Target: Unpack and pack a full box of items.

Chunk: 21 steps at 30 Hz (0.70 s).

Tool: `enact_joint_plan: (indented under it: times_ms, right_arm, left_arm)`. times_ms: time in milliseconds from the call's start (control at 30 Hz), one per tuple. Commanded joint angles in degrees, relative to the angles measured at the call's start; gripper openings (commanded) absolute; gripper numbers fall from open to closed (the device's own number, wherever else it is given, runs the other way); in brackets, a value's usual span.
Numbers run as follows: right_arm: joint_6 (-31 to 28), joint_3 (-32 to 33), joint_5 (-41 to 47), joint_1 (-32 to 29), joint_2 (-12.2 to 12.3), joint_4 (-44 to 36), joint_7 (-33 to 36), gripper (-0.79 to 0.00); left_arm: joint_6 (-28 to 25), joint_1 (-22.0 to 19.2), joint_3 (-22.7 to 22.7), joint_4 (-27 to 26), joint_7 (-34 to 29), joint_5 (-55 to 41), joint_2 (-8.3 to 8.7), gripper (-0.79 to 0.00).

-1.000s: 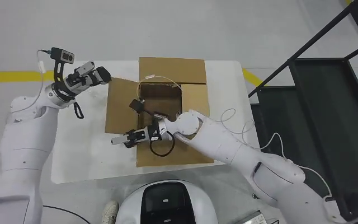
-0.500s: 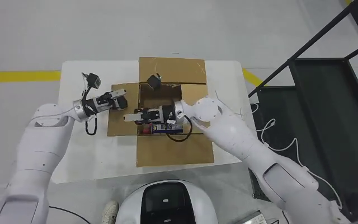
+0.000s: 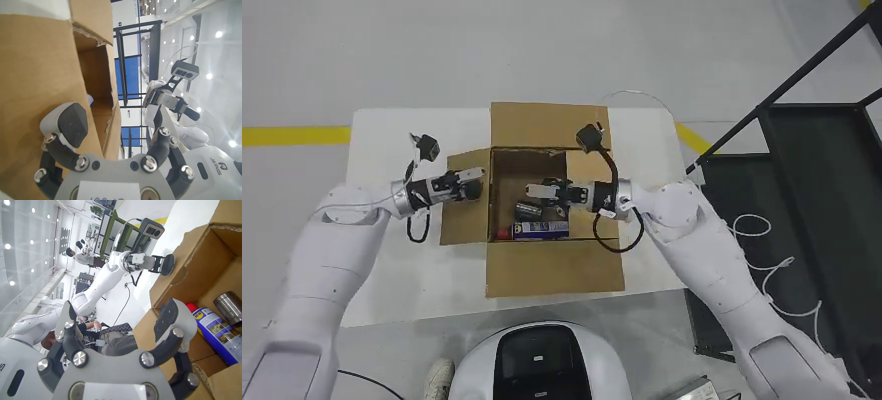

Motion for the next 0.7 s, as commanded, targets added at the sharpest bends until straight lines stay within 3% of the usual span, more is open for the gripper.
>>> enact_joint_plan:
  times_ms: [0,300,467,667]
  right_arm:
    - [0.2,1.0,-0.3,-1.1,0.3,-0.6,0.6,0.000]
    - [2.3,8.8,-1.9,-7.5,2.4,-1.4,2.8,0.000]
    - [2.5,15.1,-1.1,-11.9,3.5,-2.0,2.3,0.000]
    - [1.8,21.6,2.7,-17.1,4.5,-3.4,2.1,0.000]
  left_arm:
    - [-0.7,-0.6,-1.0,-0.7,-0.3,-1.3,0.15,0.000]
    - [-0.2,-3.2,-3.9,-6.0,-1.3,-4.8,0.59,0.000]
    - [0.8,-5.7,-0.5,-7.3,-0.6,-5.3,-0.80,0.000]
    - [4.0,-9.7,6.1,-6.2,-1.1,-7.5,-3.69,0.000]
